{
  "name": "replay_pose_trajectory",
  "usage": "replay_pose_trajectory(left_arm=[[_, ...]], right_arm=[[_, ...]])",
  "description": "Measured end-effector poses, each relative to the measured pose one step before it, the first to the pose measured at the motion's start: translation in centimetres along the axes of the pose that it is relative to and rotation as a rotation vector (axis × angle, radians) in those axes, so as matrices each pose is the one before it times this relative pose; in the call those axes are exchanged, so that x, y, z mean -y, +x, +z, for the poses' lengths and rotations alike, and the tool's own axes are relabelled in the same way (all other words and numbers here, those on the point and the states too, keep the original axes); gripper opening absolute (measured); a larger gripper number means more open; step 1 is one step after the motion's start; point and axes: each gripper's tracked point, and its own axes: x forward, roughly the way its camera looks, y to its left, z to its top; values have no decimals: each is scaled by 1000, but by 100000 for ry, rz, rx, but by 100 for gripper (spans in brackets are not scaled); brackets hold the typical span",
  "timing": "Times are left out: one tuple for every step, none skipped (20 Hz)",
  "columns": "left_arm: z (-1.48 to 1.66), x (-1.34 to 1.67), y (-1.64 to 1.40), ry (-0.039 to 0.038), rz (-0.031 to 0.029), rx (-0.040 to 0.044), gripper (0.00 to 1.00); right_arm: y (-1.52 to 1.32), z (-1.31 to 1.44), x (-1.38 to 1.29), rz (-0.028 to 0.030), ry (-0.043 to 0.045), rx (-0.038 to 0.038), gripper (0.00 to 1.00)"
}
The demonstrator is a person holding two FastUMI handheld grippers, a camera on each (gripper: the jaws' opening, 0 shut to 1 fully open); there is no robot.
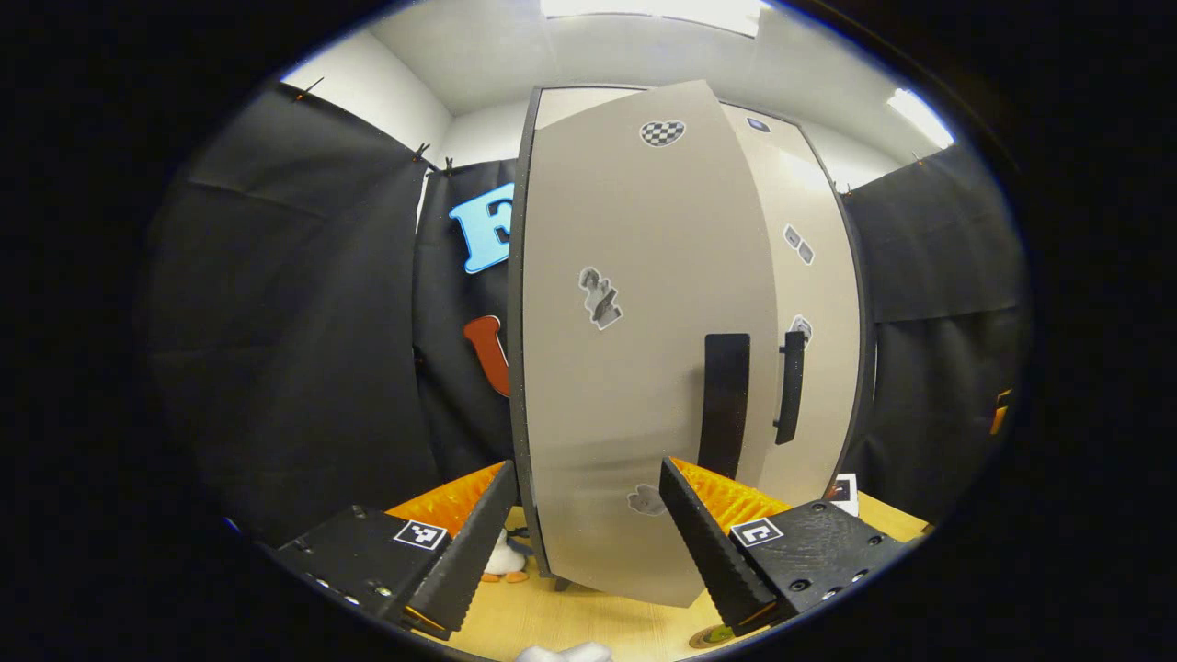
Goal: Grasp the bottle in the cabinet with the left hand and place it on the coaster, then close the right door with the right hand and the left door with the left hand.
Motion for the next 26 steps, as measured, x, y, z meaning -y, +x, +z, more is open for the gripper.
replay_pose_trajectory(left_arm=[[34,280,-592,-597,-338,68,96],[117,505,-721,-534,-603,-76,96],[-13,414,-700,-102,-639,-116,96],[265,419,-787,135,-671,874,96],[137,553,-687,313,-913,620,96],[113,461,-763,285,-528,106,96],[-110,304,-737,99,-542,-187,96],[-75,230,-742,-250,-228,-186,96],[102,117,-825,-849,414,261,96],[-156,214,-752,-1036,-288,-175,96],[-269,73,-756,-713,125,-449,96],[-412,-47,-798,-61,458,-622,96],[-341,-176,-707,228,920,-720,96],[-232,-162,-565,464,785,-396,96],[-247,-35,-623,754,379,-524,96],[-338,-174,-448,939,763,-427,96],[-73,-265,-294,1183,960,-38,96],[35,-240,-191,968,951,423,96],[44,-123,-150,451,742,96,96],[75,29,-77,-409,333,206,96],[62,183,-96,-522,-312,184,96],[179,31,-51,-175,-87,473,96],[117,-77,-33,130,68,674,96],[7,27,-1,41,-196,136,96],[-115,198,-26,-433,-418,-4,96],[-74,126,3,-458,-500,-28,96]], right_arm=[[55,147,-206,297,431,505,81],[-17,219,-325,197,379,652,81],[-18,212,-344,131,251,720,81],[-36,266,-243,166,-91,727,81],[1,212,-226,-213,-128,939,81],[-68,386,-211,-96,40,1181,81],[67,225,-291,204,89,1108,82],[-32,211,-241,-80,-23,743,82],[-31,82,-131,-196,22,872,82],[-58,215,-265,-116,173,793,82],[-11,-25,-210,-364,52,408,82],[-40,163,-193,-361,7,932,82],[-15,221,-136,-487,-152,1029,82],[-13,191,-149,-324,-280,849,82],[42,73,-103,-334,-315,927,82],[-4,247,-147,-193,-128,1225,82],[57,49,-235,-33,-245,741,82],[24,-33,-189,143,-486,-11,82],[48,-300,-304,416,-266,-284,82],[22,-244,-235,280,-219,-642,82],[-7,-171,-185,417,-7,-256,82],[-18,-121,-115,22,183,-431,82],[-54,-172,-88,80,158,-202,82],[-85,-27,-82,-79,118,-7,82],[-18,-86,-46,-147,-135,8,82],[-67,-35,4,-443,-308,250,82]])
